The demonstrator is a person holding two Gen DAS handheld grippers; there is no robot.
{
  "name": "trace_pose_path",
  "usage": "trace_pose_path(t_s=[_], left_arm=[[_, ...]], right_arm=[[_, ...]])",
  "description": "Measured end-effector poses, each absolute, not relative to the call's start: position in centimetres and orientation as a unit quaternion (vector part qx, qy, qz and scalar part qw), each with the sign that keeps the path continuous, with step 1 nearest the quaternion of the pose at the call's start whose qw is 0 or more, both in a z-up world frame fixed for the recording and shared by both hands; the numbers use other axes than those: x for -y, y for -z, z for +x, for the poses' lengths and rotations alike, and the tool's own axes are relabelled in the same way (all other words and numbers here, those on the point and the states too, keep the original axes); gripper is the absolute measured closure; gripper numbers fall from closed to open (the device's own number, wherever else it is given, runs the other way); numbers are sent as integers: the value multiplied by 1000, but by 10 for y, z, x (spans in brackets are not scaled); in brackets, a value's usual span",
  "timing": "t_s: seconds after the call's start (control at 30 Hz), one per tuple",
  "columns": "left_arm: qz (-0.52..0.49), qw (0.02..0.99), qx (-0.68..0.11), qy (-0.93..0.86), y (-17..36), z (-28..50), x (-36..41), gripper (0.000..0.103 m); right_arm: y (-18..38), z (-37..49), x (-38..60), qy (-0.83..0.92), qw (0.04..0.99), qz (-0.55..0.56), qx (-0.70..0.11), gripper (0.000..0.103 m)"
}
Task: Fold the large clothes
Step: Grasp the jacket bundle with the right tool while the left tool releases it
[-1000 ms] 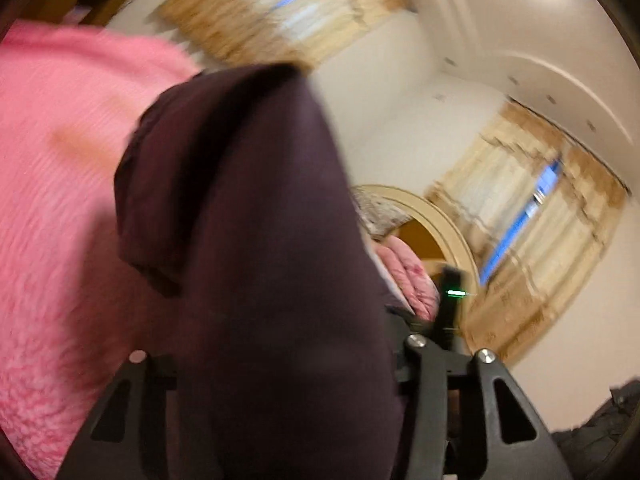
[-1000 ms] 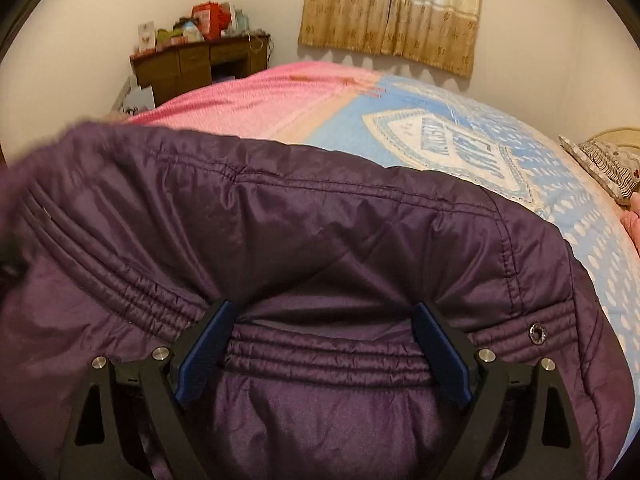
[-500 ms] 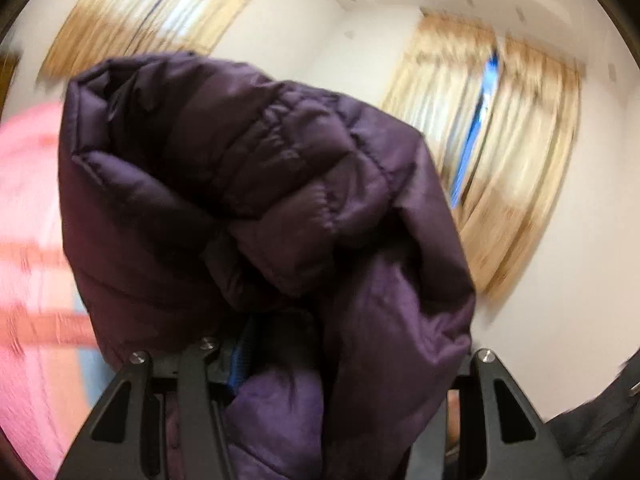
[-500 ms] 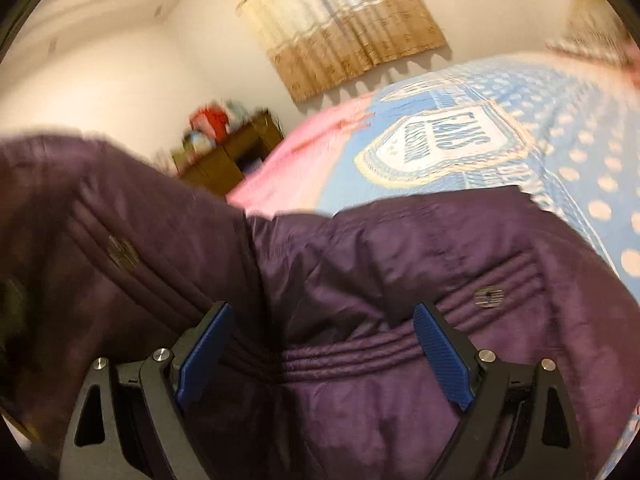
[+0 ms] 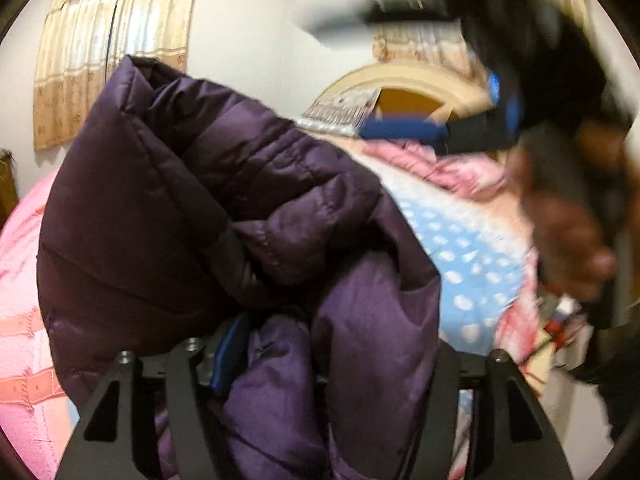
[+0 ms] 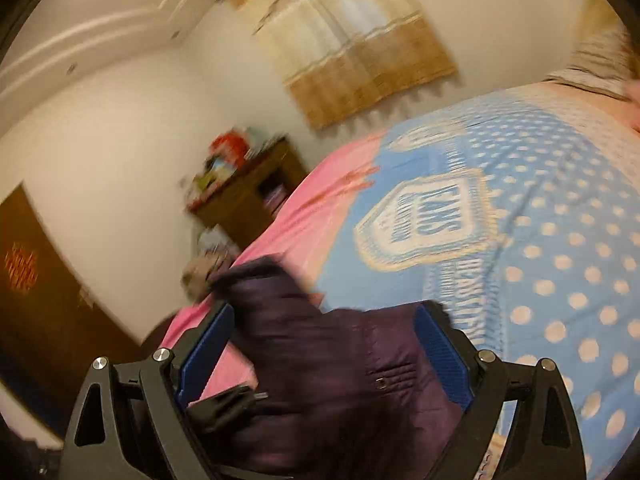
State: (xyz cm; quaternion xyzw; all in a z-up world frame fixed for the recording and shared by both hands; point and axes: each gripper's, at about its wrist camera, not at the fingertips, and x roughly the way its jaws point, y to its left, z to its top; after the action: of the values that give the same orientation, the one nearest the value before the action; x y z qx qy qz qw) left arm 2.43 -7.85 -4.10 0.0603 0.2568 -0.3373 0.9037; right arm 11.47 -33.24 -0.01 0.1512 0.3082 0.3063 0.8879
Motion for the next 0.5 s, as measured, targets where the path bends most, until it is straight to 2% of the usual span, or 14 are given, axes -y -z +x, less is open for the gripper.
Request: trace_pose_path(t_s=[0.13, 0.17, 0.2, 0.23, 0.27, 0.4, 0.5], left_arm=[[119, 913, -249, 302, 50, 10, 118, 36], [124, 913, -249, 300, 51, 9, 121, 31], [123, 911, -244, 308, 51, 5, 123, 21], [127, 911, -237, 312, 47, -4, 138, 15], [137, 912, -231, 308, 46, -12, 138, 14], [150, 911, -215, 319, 43, -27, 138, 9], [121, 906, -215, 344, 41, -25, 127, 4]], right_arm=[[14, 130, 297, -316, 870, 74, -371, 11], [19, 138, 293, -308, 871, 67, -376, 13], [24, 142, 291, -311, 867, 67, -384, 16], [28, 147, 290, -311, 864, 66, -391, 28], [34, 154, 290, -303, 861, 65, -405, 45], [35, 162, 285, -312, 856, 45, -409, 48], [26, 160, 277, -302, 859, 33, -412, 45]])
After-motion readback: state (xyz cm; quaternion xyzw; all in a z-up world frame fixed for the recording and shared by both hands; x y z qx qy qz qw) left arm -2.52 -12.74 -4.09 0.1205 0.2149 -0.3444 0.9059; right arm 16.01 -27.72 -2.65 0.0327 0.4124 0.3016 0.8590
